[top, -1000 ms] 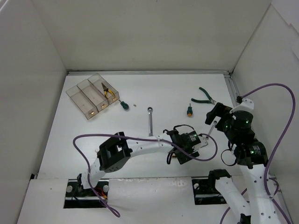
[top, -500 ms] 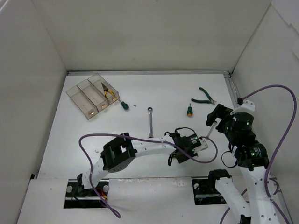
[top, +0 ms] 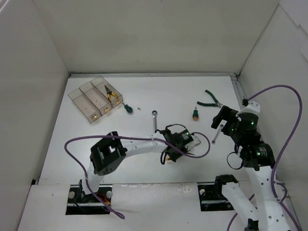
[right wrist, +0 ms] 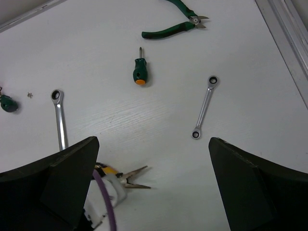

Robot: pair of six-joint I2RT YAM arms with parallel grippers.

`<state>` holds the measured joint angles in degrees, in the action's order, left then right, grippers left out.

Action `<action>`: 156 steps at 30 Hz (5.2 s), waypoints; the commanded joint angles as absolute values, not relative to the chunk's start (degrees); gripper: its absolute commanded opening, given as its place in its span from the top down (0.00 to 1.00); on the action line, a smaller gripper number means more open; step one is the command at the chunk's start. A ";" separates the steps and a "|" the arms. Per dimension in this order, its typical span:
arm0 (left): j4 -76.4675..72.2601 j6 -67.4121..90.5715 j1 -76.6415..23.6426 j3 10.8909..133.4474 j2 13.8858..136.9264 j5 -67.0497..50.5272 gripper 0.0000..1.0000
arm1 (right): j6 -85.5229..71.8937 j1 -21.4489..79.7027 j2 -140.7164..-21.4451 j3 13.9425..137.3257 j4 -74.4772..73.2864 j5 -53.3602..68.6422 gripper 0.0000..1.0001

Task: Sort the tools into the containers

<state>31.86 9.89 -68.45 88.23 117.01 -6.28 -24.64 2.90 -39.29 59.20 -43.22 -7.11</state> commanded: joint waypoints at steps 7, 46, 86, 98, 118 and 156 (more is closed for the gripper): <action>35.33 8.88 -56.08 94.83 101.88 -5.62 1.00 | -24.87 2.55 -45.17 63.37 -40.78 -9.32 0.02; -36.82 82.44 -1.93 84.39 105.74 -16.27 1.00 | -24.00 2.55 -49.48 60.12 -38.14 -8.52 0.02; -43.51 89.83 2.46 70.93 110.75 -17.84 0.59 | -25.05 2.46 -46.84 58.36 -39.02 -7.20 0.02; -35.88 84.56 1.41 72.77 105.04 -20.48 0.09 | -29.79 2.46 -49.48 60.29 -39.02 -8.26 0.02; 17.56 36.85 -19.05 70.85 73.05 -7.57 0.00 | -41.39 2.46 -59.13 63.54 -39.11 -14.58 0.17; 39.29 31.99 -52.47 54.49 56.78 12.48 0.00 | -65.39 -5.01 -128.13 107.58 -45.00 -19.86 0.42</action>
<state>38.61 30.22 -51.79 52.99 56.95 10.68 -62.19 -4.19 -127.74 104.84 -44.18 -18.65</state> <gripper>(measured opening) 0.996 0.585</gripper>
